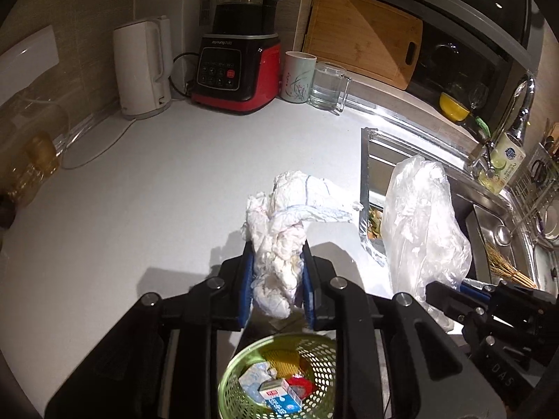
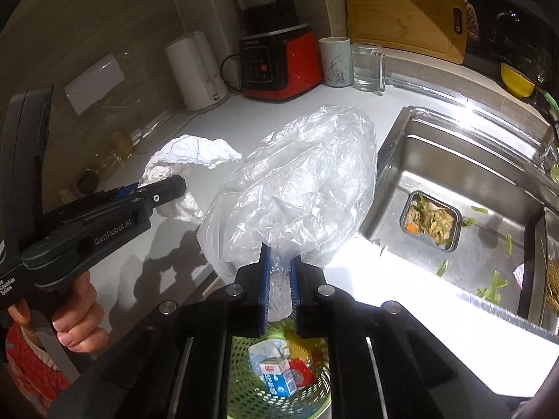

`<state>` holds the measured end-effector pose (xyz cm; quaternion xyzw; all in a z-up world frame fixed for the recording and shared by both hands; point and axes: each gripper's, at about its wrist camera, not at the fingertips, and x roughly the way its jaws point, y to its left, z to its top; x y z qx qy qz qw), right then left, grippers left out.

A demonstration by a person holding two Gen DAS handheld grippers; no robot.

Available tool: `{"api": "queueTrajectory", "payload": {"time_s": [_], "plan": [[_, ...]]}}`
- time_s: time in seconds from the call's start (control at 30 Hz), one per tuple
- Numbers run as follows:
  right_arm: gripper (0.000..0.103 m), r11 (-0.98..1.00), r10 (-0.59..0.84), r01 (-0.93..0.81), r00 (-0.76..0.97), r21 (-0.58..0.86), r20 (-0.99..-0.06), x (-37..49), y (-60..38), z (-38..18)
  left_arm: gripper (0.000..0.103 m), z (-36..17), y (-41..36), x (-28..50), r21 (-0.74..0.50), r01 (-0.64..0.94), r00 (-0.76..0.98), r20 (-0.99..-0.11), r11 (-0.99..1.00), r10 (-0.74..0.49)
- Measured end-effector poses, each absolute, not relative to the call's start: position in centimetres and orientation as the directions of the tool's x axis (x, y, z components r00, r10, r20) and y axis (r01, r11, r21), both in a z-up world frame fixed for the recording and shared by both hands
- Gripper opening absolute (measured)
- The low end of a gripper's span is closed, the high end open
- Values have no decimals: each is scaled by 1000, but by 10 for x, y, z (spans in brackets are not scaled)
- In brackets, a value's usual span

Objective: Collect trash
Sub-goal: 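Carry bag and tissue over the green basket and open both tools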

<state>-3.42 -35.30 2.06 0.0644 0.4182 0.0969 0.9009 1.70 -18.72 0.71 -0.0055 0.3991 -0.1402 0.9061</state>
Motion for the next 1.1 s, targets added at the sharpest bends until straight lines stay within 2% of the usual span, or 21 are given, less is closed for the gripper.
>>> {"api": "queueTrajectory", "payload": {"time_s": [0.33, 0.47, 0.63, 0.97, 1.1], "plan": [[13, 968, 251, -153, 597, 200, -762, -127, -326, 0, 23, -2, -150, -74, -89, 237, 620, -753, 967, -221], [13, 965, 262, -159, 576, 208, -774, -143, -319, -21, 23, -15, -137, -95, -111, 247, 586, -774, 963, -240], [13, 965, 252, -196, 531, 172, -809, -145, -305, -64, 23, -32, -124, -102, -112, 237, 568, -790, 965, -231], [13, 958, 260, -212, 375, 191, -890, -124, -284, -185, 23, -68, -111, -115, -87, 234, 525, -827, 968, -202], [14, 959, 248, -213, 326, 185, -912, -116, -279, -216, 23, -81, -109, -120, -85, 238, 501, -843, 967, -197]]}}
